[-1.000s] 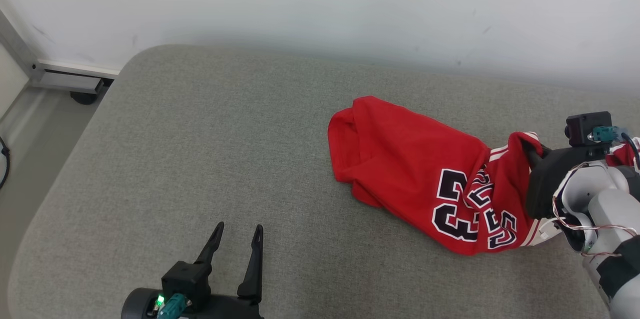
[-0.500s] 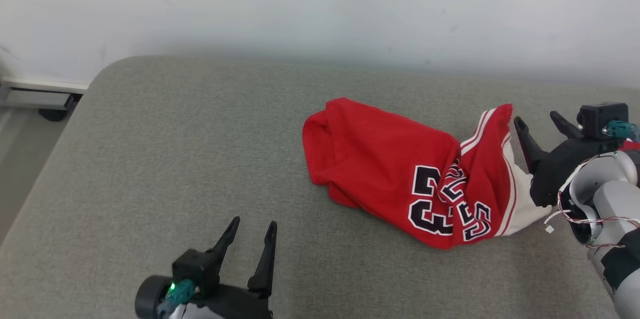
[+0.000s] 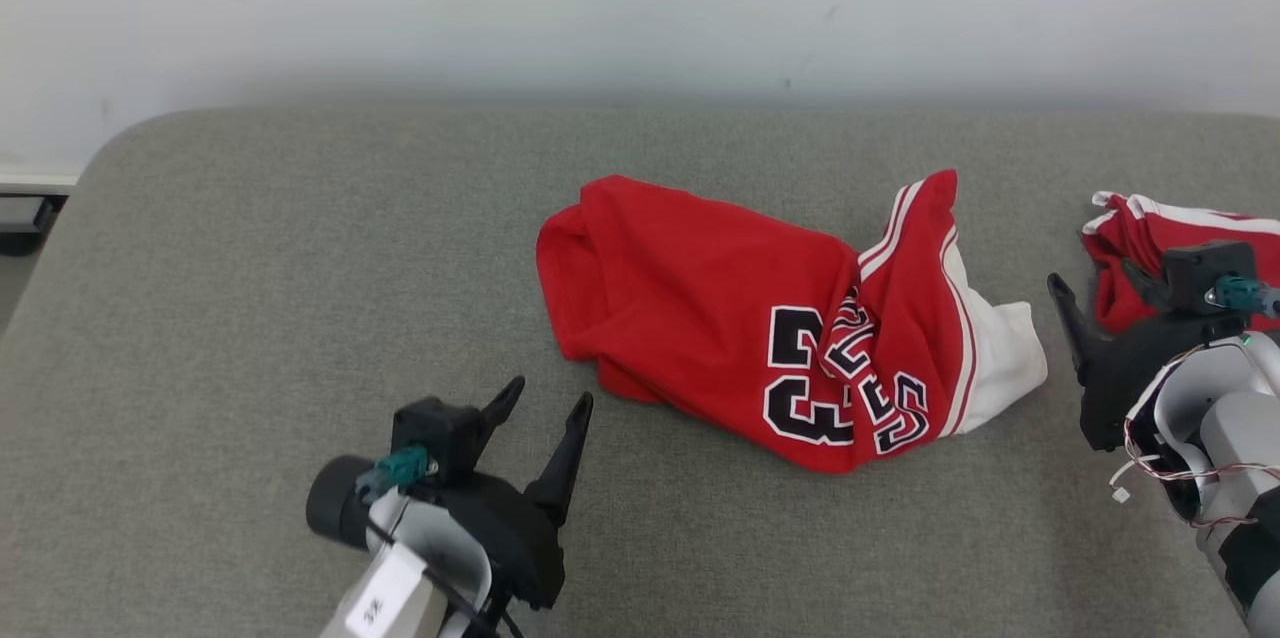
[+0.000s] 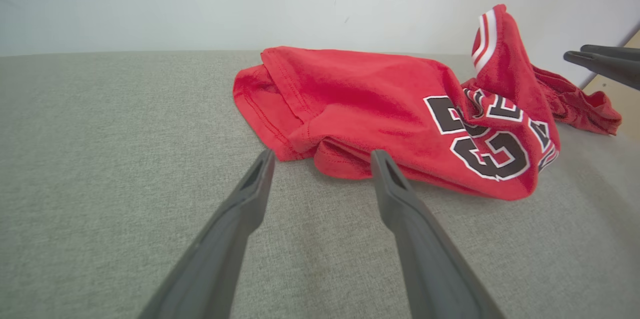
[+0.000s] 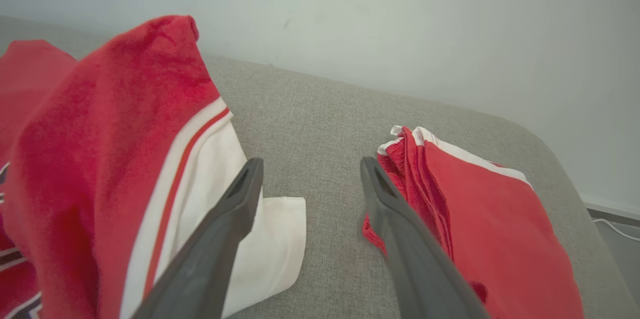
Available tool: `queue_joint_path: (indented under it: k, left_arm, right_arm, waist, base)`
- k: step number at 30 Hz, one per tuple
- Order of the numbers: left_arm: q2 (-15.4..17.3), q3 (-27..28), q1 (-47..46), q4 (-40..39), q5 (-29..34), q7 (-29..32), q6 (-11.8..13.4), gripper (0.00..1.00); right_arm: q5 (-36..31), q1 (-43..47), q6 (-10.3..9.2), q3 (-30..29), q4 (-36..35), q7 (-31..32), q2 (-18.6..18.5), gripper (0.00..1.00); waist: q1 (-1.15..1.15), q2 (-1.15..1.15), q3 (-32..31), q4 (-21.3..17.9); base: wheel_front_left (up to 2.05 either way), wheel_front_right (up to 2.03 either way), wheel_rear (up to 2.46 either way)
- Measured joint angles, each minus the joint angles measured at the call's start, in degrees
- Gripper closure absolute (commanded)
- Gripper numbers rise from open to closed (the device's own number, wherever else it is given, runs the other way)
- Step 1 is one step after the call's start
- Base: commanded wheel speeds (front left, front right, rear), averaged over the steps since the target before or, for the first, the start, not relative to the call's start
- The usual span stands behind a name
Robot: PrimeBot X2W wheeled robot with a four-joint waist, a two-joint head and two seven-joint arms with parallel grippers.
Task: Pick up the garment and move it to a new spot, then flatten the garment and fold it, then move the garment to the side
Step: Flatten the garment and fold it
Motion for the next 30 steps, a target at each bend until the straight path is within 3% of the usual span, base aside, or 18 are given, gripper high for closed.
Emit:
queue_joint_path:
  k: [14,30]
  left_arm:
    - [-0.48,-1.66,-15.04,14.05,-1.05,4.43,-2.46,0.00]
    - [-0.53,-8.56,-20.38,19.13,-7.25,3.10,-3.00,0.00]
  right_arm:
    - [-3.01,-7.43,0.81,4.45,4.85,5.30,2.44,0.00]
    - [-3.36,-11.22,0.90,5.97,12.03,10.09,5.44,0.00]
  waist:
    - [0.00,0.00,6.61,-1.53]
    - [0.00,-0.01,10.07,-0.92]
  base:
    - [0.00,0.00,0.00]
    - [0.00,0.00,0.00]
